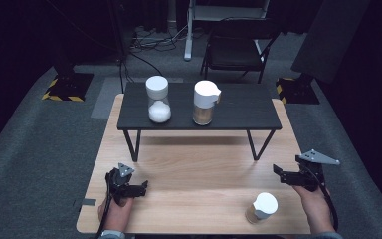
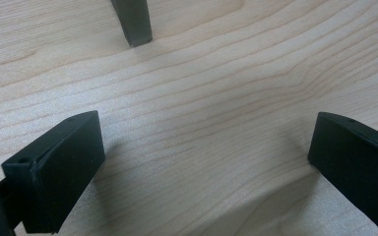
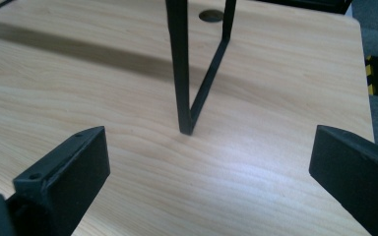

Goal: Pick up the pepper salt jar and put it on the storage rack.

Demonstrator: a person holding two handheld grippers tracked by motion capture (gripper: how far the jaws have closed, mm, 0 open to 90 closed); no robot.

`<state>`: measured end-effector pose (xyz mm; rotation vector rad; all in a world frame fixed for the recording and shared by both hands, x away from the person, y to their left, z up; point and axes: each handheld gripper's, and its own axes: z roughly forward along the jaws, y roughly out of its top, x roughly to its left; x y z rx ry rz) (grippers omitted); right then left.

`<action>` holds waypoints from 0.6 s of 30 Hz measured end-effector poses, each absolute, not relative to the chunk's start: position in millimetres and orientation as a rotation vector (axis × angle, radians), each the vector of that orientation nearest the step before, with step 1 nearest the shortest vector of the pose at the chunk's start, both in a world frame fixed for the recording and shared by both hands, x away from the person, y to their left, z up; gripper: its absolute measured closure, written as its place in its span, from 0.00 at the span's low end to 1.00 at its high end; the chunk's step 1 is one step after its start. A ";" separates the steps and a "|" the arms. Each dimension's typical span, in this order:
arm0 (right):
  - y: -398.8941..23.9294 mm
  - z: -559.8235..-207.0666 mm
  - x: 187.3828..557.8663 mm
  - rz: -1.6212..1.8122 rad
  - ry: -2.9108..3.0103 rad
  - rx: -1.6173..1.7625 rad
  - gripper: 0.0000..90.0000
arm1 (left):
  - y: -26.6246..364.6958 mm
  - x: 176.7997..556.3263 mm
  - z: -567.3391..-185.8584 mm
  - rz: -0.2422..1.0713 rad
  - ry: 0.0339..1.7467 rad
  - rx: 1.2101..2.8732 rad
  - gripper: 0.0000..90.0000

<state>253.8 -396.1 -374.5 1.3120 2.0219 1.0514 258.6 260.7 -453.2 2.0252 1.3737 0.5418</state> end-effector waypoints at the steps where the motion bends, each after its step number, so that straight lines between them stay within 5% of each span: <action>1: -397.6 -377.1 254.1 1.046 2.024 1.319 0.02 | 260.7 258.6 -453.2 0.542 1.374 2.025 0.00; 18: -418.3 -411.4 249.7 0.984 2.053 1.352 0.02 | 260.5 258.6 -453.3 0.542 1.375 2.024 0.00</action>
